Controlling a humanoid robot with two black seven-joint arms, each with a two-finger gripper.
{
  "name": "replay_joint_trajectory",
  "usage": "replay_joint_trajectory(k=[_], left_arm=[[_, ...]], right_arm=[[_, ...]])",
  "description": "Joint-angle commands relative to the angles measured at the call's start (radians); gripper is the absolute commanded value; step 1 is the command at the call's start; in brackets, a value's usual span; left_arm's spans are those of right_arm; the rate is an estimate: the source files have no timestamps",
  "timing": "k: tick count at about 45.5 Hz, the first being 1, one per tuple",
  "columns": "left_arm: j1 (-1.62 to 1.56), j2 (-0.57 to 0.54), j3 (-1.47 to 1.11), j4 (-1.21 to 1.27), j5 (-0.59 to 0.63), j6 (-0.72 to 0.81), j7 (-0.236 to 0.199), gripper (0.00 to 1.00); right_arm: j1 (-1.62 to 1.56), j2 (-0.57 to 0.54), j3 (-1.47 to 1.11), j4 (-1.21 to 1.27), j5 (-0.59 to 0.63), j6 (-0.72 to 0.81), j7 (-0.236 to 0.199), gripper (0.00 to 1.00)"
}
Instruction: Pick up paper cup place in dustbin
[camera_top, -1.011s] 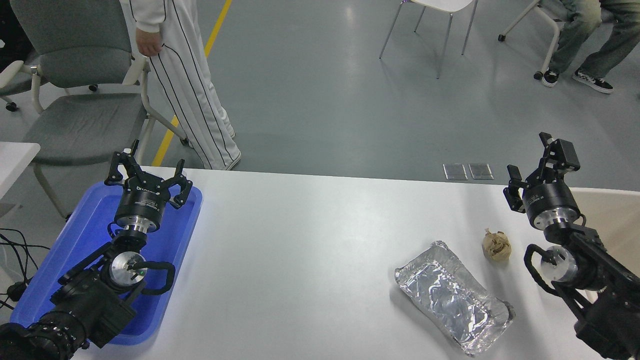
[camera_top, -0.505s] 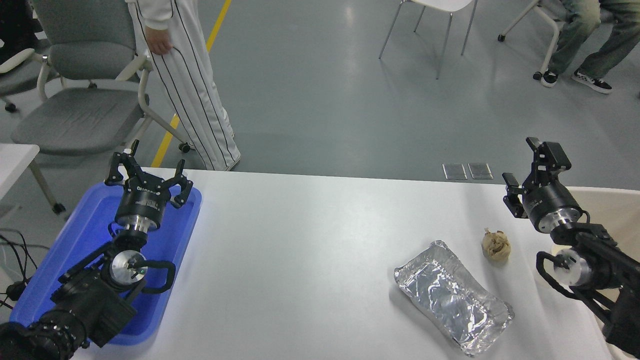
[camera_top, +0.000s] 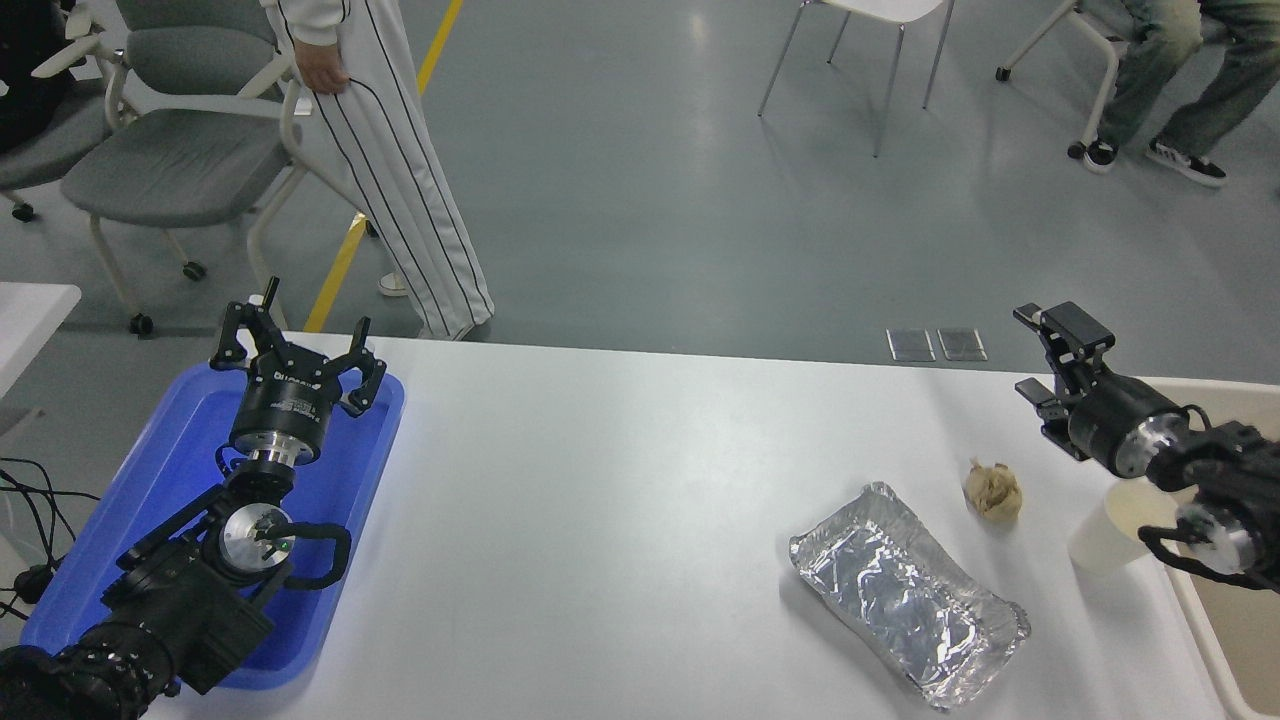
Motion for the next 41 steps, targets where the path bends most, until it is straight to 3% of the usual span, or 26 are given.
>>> replay_joint_trajectory(k=[1,23,41], left_arm=[[0.000,0.001,0.000,0.000,0.000,0.000,0.000,1.00],[0.000,0.001,0.000,0.000,0.000,0.000,0.000,1.00],[0.000,-0.001,0.000,0.000,0.000,0.001,0.000,1.00]], right_arm=[[0.253,-0.009,-0.432,0.012,0.009,0.027,0.000,1.00],[0.750,0.125,-1.038,0.061,0.010,0.404,-0.002,1.00],[1.001,0.298,-1.345,0.071,-0.009,0.849,-0.009,1.00]])
